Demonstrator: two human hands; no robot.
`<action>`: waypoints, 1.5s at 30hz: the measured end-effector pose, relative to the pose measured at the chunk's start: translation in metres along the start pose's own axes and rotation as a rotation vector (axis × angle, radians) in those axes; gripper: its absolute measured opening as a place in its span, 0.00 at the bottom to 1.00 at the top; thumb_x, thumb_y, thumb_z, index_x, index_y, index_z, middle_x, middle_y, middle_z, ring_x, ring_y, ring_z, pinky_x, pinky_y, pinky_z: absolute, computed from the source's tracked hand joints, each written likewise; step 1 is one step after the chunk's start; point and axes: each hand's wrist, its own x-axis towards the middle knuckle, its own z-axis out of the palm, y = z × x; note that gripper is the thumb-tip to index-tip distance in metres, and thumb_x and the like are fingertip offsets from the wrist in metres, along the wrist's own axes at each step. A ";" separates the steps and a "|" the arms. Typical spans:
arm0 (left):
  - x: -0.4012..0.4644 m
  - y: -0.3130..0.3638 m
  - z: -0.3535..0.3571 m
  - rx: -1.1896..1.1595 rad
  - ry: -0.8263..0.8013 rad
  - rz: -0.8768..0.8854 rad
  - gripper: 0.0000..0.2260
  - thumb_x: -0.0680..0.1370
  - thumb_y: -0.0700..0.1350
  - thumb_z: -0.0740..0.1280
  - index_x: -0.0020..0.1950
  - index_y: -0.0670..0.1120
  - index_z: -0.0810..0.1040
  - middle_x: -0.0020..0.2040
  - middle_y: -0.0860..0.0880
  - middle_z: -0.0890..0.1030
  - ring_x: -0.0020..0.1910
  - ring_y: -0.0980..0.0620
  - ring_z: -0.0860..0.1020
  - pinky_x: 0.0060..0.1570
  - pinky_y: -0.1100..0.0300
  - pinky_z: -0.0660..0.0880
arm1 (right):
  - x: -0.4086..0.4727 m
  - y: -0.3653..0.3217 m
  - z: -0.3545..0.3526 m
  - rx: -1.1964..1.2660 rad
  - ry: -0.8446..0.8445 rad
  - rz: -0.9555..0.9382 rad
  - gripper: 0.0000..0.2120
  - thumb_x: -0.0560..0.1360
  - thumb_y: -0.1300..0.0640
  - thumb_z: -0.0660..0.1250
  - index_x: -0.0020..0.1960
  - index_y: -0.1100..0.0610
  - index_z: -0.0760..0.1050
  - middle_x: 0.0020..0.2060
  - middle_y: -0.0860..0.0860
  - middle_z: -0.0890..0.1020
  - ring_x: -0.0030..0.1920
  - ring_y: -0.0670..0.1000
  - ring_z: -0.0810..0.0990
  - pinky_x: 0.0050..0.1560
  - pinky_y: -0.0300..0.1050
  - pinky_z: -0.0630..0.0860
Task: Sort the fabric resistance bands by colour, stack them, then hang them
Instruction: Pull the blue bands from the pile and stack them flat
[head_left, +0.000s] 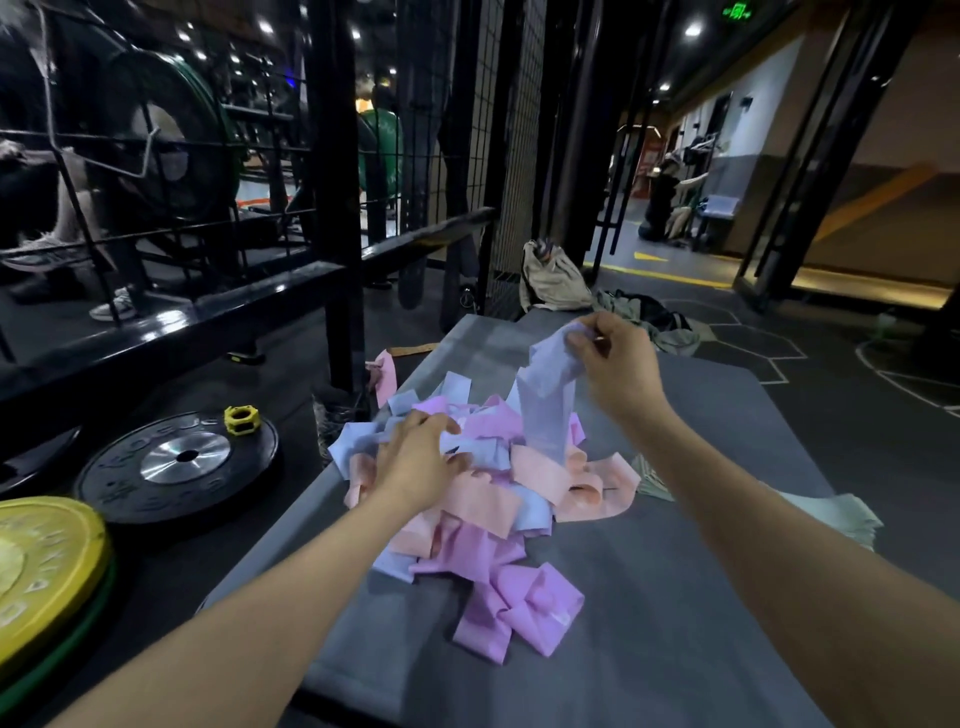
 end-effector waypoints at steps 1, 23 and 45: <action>-0.002 0.012 -0.002 -0.096 0.005 0.041 0.19 0.74 0.49 0.69 0.64 0.48 0.72 0.63 0.47 0.70 0.65 0.48 0.68 0.59 0.57 0.66 | -0.002 -0.002 -0.004 0.022 -0.013 0.001 0.09 0.77 0.61 0.63 0.45 0.69 0.73 0.33 0.56 0.73 0.35 0.50 0.67 0.35 0.42 0.64; -0.060 0.216 0.008 -0.707 -0.073 0.263 0.08 0.75 0.41 0.69 0.53 0.41 0.77 0.43 0.49 0.80 0.40 0.55 0.74 0.37 0.66 0.69 | -0.079 -0.011 -0.170 0.053 -0.128 0.038 0.08 0.78 0.59 0.63 0.48 0.63 0.78 0.30 0.51 0.72 0.28 0.43 0.68 0.30 0.32 0.65; -0.044 0.232 0.040 -1.002 -0.059 0.137 0.08 0.78 0.40 0.64 0.41 0.50 0.76 0.38 0.49 0.77 0.42 0.48 0.74 0.38 0.58 0.72 | -0.117 0.055 -0.176 0.085 -0.512 0.263 0.06 0.69 0.65 0.73 0.43 0.59 0.78 0.36 0.47 0.83 0.36 0.42 0.79 0.41 0.35 0.76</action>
